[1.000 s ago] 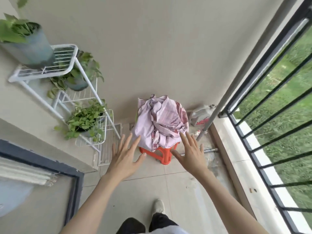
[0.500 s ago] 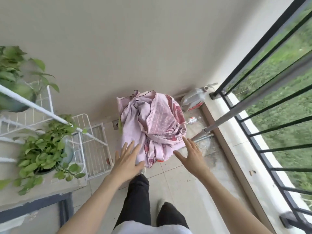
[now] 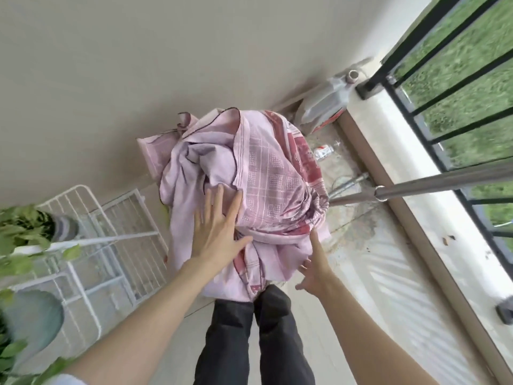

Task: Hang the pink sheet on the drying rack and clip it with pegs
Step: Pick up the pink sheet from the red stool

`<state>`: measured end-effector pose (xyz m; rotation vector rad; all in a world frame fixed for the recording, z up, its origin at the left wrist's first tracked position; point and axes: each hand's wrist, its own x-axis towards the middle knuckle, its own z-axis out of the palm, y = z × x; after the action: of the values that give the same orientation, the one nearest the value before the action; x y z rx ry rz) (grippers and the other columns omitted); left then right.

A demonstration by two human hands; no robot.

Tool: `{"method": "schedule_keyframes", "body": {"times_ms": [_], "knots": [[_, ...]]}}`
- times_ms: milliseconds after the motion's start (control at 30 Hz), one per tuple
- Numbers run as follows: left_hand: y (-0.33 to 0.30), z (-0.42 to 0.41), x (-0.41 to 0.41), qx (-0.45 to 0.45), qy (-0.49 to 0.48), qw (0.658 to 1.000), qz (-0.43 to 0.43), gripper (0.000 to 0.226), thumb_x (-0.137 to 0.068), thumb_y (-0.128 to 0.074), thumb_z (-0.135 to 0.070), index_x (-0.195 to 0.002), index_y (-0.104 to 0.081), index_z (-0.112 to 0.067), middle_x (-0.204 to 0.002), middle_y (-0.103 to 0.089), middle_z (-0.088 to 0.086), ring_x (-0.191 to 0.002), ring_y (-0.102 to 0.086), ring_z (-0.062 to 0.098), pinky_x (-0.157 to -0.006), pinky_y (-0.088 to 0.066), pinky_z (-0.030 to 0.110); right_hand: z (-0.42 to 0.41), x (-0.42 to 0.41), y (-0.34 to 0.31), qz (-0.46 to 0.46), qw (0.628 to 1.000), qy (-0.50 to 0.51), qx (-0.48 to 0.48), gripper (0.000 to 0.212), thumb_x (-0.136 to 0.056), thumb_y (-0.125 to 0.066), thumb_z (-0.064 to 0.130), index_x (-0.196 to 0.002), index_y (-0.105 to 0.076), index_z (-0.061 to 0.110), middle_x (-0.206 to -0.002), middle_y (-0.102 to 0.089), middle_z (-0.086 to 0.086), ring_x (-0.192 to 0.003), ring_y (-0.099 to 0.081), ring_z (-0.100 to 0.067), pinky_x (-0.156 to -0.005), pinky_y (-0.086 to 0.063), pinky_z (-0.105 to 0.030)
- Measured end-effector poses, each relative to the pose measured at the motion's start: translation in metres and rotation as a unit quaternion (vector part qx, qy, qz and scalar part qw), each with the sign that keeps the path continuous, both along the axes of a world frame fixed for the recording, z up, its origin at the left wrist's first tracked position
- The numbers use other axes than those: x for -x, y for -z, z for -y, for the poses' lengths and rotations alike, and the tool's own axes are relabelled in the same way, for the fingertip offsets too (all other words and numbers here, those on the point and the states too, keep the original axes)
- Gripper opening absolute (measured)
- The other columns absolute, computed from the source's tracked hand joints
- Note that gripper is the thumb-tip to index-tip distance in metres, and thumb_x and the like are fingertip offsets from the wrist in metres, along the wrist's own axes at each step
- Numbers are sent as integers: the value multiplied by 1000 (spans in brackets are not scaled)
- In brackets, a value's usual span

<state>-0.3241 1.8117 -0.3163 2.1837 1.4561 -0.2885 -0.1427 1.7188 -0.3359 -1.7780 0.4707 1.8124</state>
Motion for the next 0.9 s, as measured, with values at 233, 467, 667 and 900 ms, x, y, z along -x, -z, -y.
{"method": "schedule_keyframes", "body": {"times_ms": [233,467,667,900], "knots": [[-4,-51,-26,-97,8,995,16,61,-86,-59,-33,-138,-34,-16,-137,-47,9,-123,-38,31,-108,-24,41,-26,-1,-3,5,977,212,-33,74,-82,-52,62,-126,-49,3,-109,-56,-7,-102,-53,-19,-95,-45,-39],[-8,-63,-26,-54,-23,998,-36,74,-75,-54,-66,-125,-47,-12,-142,-41,5,-134,-23,29,-105,-22,43,-30,-4,1,27,986,162,-17,46,-81,-53,62,-98,-59,20,-94,-59,0,-93,-56,-19,-93,-44,-40],[11,-43,-41,-43,129,989,-53,89,-72,-48,-73,-141,-30,-19,-156,-14,6,-140,19,36,-104,15,64,-36,-4,13,-32,976,217,-6,46,-88,-54,49,-114,-56,11,-106,-60,-7,-108,-54,-22,-100,-42,-39],[-3,-34,-73,-24,159,986,-31,92,-74,-55,-65,-138,-25,-6,-138,-41,12,-133,-32,25,-112,8,53,-26,9,2,38,971,228,-60,17,-97,-46,19,-88,-59,10,-88,-63,-4,-81,-57,-13,-66,-43,-27]]}}
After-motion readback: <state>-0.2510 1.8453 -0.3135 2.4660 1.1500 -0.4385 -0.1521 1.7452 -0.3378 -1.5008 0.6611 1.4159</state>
